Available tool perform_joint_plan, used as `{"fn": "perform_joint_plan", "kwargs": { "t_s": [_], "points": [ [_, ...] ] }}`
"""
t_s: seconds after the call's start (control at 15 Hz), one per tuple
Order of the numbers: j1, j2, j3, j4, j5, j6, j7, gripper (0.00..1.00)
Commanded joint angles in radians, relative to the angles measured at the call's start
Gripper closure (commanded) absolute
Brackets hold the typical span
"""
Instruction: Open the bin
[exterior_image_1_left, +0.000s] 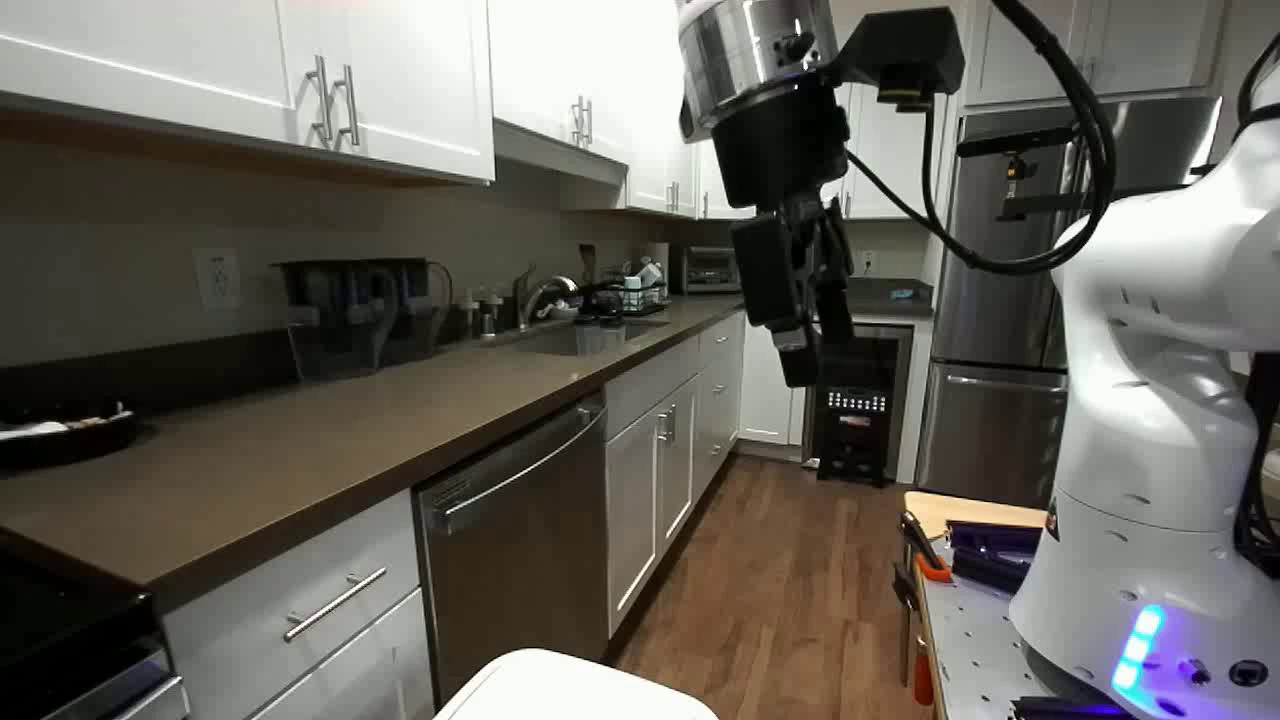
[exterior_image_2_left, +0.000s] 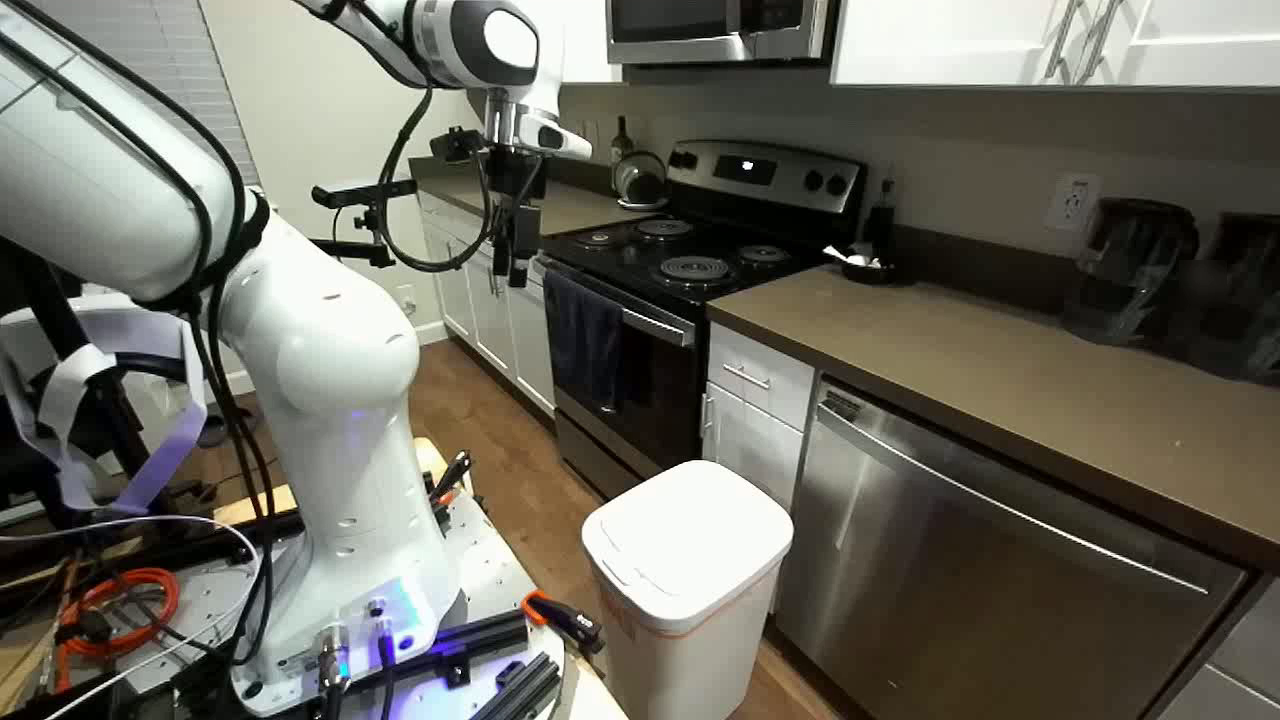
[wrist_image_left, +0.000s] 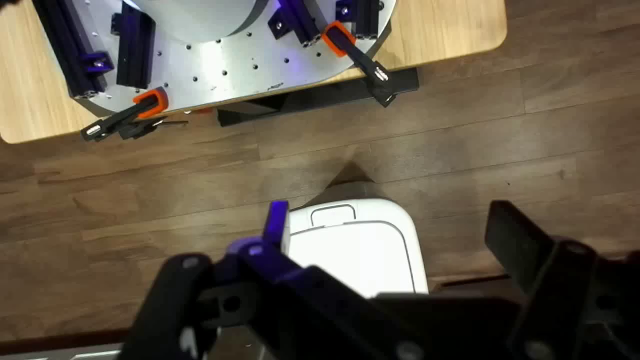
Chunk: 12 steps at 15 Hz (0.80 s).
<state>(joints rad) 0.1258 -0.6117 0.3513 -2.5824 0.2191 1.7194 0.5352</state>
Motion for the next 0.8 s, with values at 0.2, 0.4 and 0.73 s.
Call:
{"fn": "perform_joint_plan", "kwargs": {
  "t_s": [0.2, 0.4, 0.73],
  "points": [
    [0.008, 0.002, -0.008, 0.002, -0.004, -0.002, 0.004, 0.0],
    [0.008, 0.002, -0.008, 0.002, -0.004, -0.002, 0.004, 0.0],
    [-0.038, 0.087, -0.025, -0.062, -0.051, 0.16, -0.013, 0.0]
  ]
}}
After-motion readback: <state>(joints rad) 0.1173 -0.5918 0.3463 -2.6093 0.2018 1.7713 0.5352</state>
